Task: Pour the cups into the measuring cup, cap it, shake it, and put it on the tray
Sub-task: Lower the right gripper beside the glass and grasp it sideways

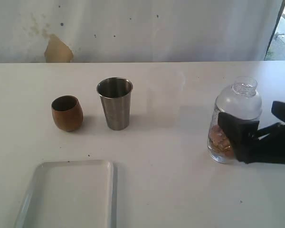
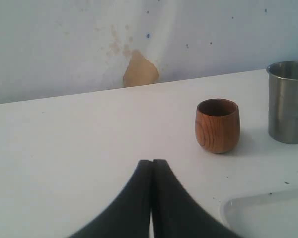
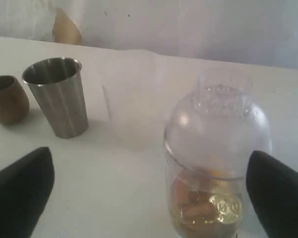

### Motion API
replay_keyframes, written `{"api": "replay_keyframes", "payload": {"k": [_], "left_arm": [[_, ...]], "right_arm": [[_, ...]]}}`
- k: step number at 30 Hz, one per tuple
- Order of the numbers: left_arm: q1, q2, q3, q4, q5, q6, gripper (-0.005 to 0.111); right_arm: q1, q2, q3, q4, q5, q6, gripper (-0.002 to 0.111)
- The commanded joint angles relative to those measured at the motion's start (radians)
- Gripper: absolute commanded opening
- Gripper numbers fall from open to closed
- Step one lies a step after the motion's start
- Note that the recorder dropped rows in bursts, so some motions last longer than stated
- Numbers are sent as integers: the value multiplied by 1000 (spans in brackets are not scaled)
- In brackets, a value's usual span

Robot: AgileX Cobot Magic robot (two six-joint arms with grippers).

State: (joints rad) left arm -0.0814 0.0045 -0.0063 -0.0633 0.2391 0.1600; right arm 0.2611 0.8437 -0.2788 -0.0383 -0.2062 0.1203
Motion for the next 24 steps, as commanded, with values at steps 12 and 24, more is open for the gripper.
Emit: {"api": "replay_keyframes", "payload": {"k": [12,24], "left_arm": [[0,-4,6,-11,-2,-2,0],[0,-4,6,-11,-2,-2,0]], "right_arm": [[-3,229,170,323,-401,-260,97],[-3,502,170,257,-633,-236,97]]}}
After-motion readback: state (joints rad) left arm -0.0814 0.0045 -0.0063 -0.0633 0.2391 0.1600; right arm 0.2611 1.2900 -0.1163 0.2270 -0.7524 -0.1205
